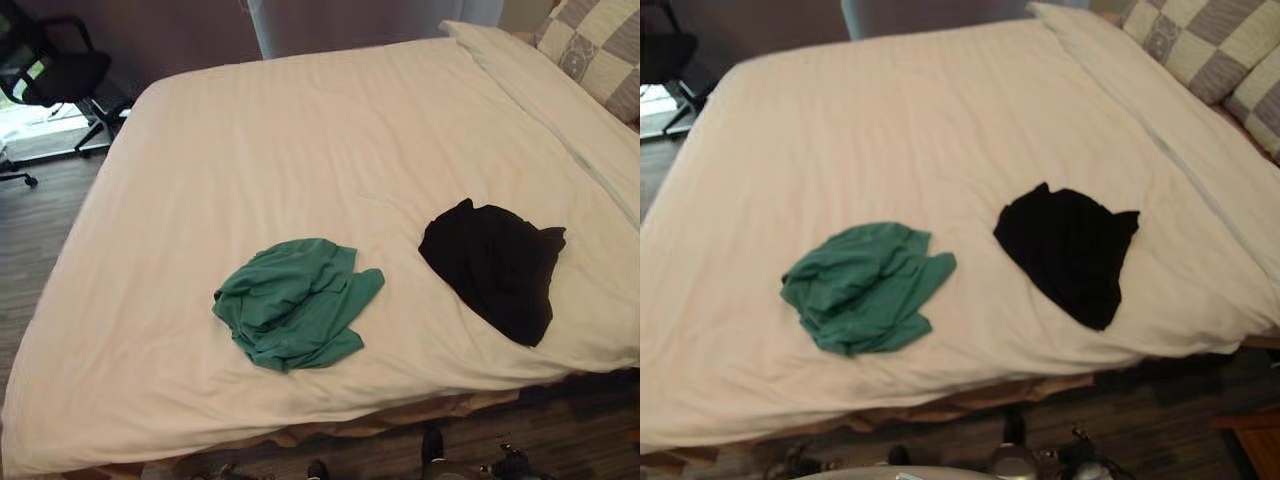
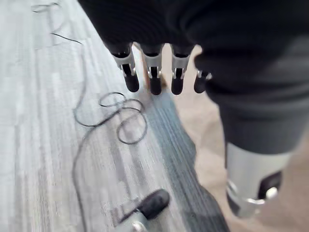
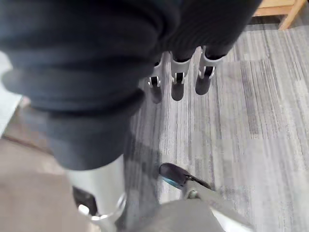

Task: Tidy up the quilt and then pick up the clothes from the bed and put them into the laundry hamper.

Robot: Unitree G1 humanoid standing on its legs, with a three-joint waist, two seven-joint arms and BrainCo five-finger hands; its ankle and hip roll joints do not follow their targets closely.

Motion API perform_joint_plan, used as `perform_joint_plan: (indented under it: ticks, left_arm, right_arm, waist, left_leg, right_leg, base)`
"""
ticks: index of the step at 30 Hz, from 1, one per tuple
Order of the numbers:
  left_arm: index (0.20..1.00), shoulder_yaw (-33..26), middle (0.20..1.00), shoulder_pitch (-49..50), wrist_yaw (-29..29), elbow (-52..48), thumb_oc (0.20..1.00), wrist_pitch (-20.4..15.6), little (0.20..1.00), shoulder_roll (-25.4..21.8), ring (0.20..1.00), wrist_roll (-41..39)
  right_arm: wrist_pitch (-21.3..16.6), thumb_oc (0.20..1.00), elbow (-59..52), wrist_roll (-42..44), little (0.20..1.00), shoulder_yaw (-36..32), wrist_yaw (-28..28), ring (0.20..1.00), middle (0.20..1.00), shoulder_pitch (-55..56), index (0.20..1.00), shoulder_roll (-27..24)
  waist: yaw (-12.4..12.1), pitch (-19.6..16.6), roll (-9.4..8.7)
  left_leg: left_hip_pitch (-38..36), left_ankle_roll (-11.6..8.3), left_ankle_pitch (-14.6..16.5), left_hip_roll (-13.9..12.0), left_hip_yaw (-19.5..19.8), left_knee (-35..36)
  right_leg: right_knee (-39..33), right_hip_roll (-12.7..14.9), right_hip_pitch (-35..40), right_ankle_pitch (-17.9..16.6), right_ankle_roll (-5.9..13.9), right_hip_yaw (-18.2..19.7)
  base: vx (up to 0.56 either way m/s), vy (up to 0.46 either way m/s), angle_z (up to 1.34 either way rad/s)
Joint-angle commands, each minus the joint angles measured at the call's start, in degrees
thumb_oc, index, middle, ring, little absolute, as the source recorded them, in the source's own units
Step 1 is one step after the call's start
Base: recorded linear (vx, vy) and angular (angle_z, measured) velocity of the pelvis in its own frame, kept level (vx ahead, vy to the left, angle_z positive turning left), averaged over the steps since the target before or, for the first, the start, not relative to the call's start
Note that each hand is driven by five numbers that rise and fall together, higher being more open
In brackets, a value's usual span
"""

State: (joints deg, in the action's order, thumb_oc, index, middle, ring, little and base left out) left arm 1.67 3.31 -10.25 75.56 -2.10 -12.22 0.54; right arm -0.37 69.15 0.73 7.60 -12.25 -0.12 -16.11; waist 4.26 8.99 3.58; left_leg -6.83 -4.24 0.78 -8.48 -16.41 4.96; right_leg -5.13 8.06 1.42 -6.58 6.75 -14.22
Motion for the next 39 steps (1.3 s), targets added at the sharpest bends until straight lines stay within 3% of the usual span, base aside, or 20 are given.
perform_joint_plan:
  ticks: [1, 5, 8, 12, 15, 16, 17, 19, 22, 26, 27, 28, 36, 39]
  left_arm:
    - [1.0, -4.89, 1.0, -1.28, -1.87, 6.1, 1.0, 0.44, 1.0, -7.49, 1.0, -6.97]
    - [1.0, -14.75, 1.0, 1.57, -2.38, 7.28, 1.0, -0.5, 1.0, -14.13, 1.0, -12.37]
    - [1.0, -22.36, 1.0, 4.44, -4.77, 3.55, 1.0, -3.04, 1.0, -20.07, 1.0, -15.53]
    - [1.0, -27.84, 1.0, 8.39, -8.49, -10.5, 1.0, -8.44, 1.0, -22.94, 1.0, -18.59]
    - [1.0, -28.99, 1.0, 11.94, -8.99, -27.81, 1.0, -11.99, 1.0, -26.78, 1.0, -14.41]
    - [1.0, -29.01, 1.0, 11.99, -9.0, -27.87, 1.0, -11.95, 1.0, -26.76, 1.0, -14.39]
    - [1.0, -28.11, 1.0, 13.29, -7.66, -38.69, 1.0, -14.21, 1.0, -30.34, 1.0, -9.0]
    - [1.0, -26.46, 1.0, 13.05, -6.77, -44.79, 1.0, -15.92, 1.0, -32.33, 1.0, -5.82]
    - [1.0, -20.35, 1.0, 9.09, -5.75, -52.82, 1.0, -16.45, 1.0, -32.14, 1.0, -1.96]
    - [1.0, -12.54, 1.0, 4.27, -3.63, -59.38, 1.0, -14.3, 1.0, -30.04, 1.0, 2.01]
    - [1.0, -12.49, 1.0, 4.13, -3.66, -59.36, 1.0, -14.26, 1.0, -30.02, 1.0, 2.06]
    - [1.0, -6.83, 1.0, 0.26, -1.33, -59.86, 1.0, -12.19, 1.0, -28.81, 1.0, 6.21]
    - [1.0, 2.31, 1.0, -9.23, -1.5, -55.97, 1.0, -8.8, 1.0, -25.94, 1.0, 14.2]
    - [1.0, 9.22, 1.0, -18.84, -2.68, -45.62, 1.0, -4.95, 1.0, -24.78, 1.0, 20.35]
  right_arm:
    - [-1.79, 1.0, 2.34, 6.6, 1.0, -5.51, -3.21, 1.0, 1.0, -0.74, 1.0, -1.51]
    - [-2.99, 1.0, -1.28, 8.69, 1.0, -12.42, -5.32, 1.0, 1.0, 2.7, 1.0, -5.73]
    - [-3.77, 1.0, -10.75, 5.87, 1.0, -18.5, -9.35, 1.0, 1.0, 6.48, 1.0, -10.73]
    - [-4.73, 1.0, -23.19, 1.36, 1.0, -25.05, -14.07, 1.0, 1.0, 10.4, 1.0, -14.68]
    - [-5.69, 1.0, -32.37, -4.74, 1.0, -25.86, -13.59, 1.0, 1.0, 11.56, 1.0, -19.19]
    - [-5.66, 1.0, -32.42, -4.75, 1.0, -25.86, -13.58, 1.0, 1.0, 11.59, 1.0, -19.18]
    - [-7.49, 1.0, -38.23, -10.36, 1.0, -25.24, -12.72, 1.0, 1.0, 12.16, 1.0, -23.36]
    - [-8.83, 1.0, -42.11, -14.04, 1.0, -25.31, -12.81, 1.0, 1.0, 12.19, 1.0, -26.57]
    - [-9.18, 1.0, -48.71, -20.54, 1.0, -22.45, -12.17, 1.0, 1.0, 10.32, 1.0, -29.83]
    - [-8.4, 1.0, -53.87, -24.05, 1.0, -17.3, -10.52, 1.0, 1.0, 6.69, 1.0, -30.26]
    - [-8.35, 1.0, -53.92, -24.06, 1.0, -17.39, -10.49, 1.0, 1.0, 6.67, 1.0, -30.26]
    - [-7.92, 1.0, -57.59, -25.71, 1.0, -14.31, -9.2, 1.0, 1.0, 3.99, 1.0, -30.68]
    - [-8.76, 1.0, -64.48, -23.55, 1.0, -10.02, -8.36, 1.0, 1.0, -1.7, 1.0, -27.88]
    - [-9.98, 1.0, -67.78, -20.4, 1.0, -7.11, -8.38, 1.0, 1.0, -5.56, 1.0, -25.72]
  waist:
    - [-0.03, 0.13, -4.59]
    - [0.14, -0.27, -4.32]
    - [0.0, -0.5, -4.02]
    - [-0.12, -0.54, -3.56]
    - [-0.56, -0.58, -3.33]
    - [-0.55, -0.65, -3.33]
    - [-0.92, -0.41, -3.27]
    - [-1.09, -0.39, -3.26]
    - [-0.99, -0.47, -3.44]
    - [-0.5, -0.2, -3.57]
    - [-0.55, -0.17, -3.59]
    - [0.29, 0.32, -3.73]
    - [2.4, 3.04, -3.73]
    - [4.6, 6.19, -3.83]
  left_leg:
    - [0.65, -0.37, 1.55, 3.0, 1.56, 0.04]
    - [0.26, -0.71, 1.44, 2.82, 1.69, 0.04]
    - [0.06, -0.86, 1.48, 2.69, 1.98, 0.04]
    - [0.07, -0.73, 1.4, 2.6, 2.6, 0.04]
    - [0.39, -0.78, 1.01, 2.41, 3.15, 0.04]
    - [0.46, -0.77, 0.98, 2.42, 3.16, 0.04]
    - [0.5, -0.9, 0.86, 2.2, 3.59, 0.04]
    - [0.34, -1.08, 1.0, 1.98, 3.95, 0.04]
    - [0.05, -1.25, 1.19, 1.77, 3.93, 0.04]
    - [-0.66, -1.33, 1.46, 1.34, 3.17, 0.04]
    - [-0.48, -1.29, 1.2, 1.38, 3.15, 0.04]
    - [-0.82, -1.33, 1.41, 1.15, 2.13, 0.04]
    - [0.73, -1.31, 0.95, 0.53, -0.67, 0.04]
    - [4.52, -1.3, -0.26, 0.17, -1.97, 0.04]
  right_leg:
    - [0.25, 4.19, 2.68, 5.6, 2.99, 0.37]
    - [0.28, 4.4, 3.35, 5.43, 3.32, -0.28]
    - [0.38, 4.5, 3.8, 5.59, 3.56, -0.68]
    - [0.57, 4.51, 4.0, 5.81, 3.73, -0.93]
    - [0.54, 4.46, 4.02, 5.79, 3.77, -1.35]
    - [0.53, 4.47, 3.96, 5.76, 3.77, -1.36]
    - [0.56, 4.38, 4.1, 5.95, 3.78, -1.45]
    - [0.65, 4.3, 4.34, 6.29, 3.8, -1.57]
    - [0.57, 4.26, 4.53, 6.51, 3.73, -1.58]
    - [0.49, 4.09, 4.79, 6.83, 3.49, -1.19]
    - [0.41, 4.12, 4.64, 6.56, 3.43, -1.17]
    - [0.37, 3.94, 4.33, 6.43, 3.42, -0.64]
    - [0.46, 3.37, 0.61, 5.33, 3.61, 2.05]
    - [1.38, 3.02, -4.79, 4.31, 3.74, 3.69]
  base:
    - [0.03, -0.019, 0.05]
    - [0.03, -0.005, 0.14]
    - [0.02, -0.002, 0.07]
    - [0.01, -0.003, 0.08]
    - [-0.02, -0.014, 0.16]
    - [-0.02, -0.028, 0.12]
    - [0.0, -0.03, 0.04]
    - [0.0, -0.032, 0.06]
    - [0.03, -0.033, 0.12]
    - [0.02, -0.033, -0.02]
    - [0.03, -0.043, -0.09]
    - [0.01, -0.031, -0.12]
    - [-0.05, -0.019, -0.28]
    - [-0.19, -0.004, -0.27]
